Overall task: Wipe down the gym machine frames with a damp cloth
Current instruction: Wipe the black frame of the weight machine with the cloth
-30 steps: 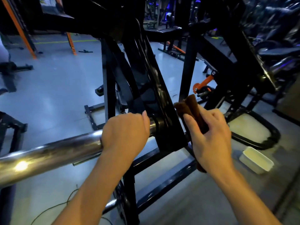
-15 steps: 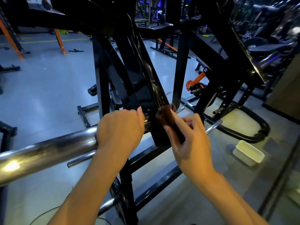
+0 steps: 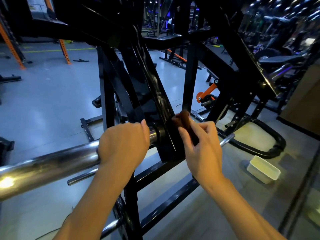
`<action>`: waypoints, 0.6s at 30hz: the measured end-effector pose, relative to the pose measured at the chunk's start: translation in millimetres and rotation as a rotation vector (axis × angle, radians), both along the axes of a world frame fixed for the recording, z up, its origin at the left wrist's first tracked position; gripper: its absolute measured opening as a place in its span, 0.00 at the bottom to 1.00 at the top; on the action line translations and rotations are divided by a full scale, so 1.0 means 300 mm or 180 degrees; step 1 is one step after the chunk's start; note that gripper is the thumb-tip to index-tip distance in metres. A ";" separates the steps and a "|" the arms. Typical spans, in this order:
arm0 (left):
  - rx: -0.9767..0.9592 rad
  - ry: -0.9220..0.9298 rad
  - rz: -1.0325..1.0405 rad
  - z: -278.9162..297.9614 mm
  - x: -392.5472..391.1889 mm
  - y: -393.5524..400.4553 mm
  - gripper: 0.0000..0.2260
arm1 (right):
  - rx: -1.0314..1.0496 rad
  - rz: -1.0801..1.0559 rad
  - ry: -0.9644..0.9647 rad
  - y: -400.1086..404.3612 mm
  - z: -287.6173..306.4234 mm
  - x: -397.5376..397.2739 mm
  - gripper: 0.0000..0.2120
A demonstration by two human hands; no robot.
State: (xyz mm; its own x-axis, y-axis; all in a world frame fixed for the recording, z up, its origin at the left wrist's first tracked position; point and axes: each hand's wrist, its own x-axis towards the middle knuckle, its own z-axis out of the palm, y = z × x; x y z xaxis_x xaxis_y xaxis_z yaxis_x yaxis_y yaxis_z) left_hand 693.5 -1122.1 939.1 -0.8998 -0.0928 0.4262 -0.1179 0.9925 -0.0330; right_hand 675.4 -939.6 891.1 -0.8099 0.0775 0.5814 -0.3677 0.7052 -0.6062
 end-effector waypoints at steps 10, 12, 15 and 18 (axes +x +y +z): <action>-0.0061 -0.0063 0.0079 0.008 0.003 0.008 0.22 | -0.0356 0.0277 0.0156 -0.011 -0.008 -0.011 0.18; -0.0027 -0.0062 0.0102 0.011 0.003 0.012 0.23 | -0.0526 0.0226 0.0068 -0.038 0.029 -0.059 0.19; -0.0041 -0.0070 0.0145 0.015 0.006 0.014 0.25 | 0.0046 0.0346 0.0373 -0.049 0.011 -0.011 0.22; -0.0068 -0.0055 0.0159 0.017 0.009 0.019 0.24 | 0.0188 0.0527 0.0416 0.019 -0.046 0.046 0.22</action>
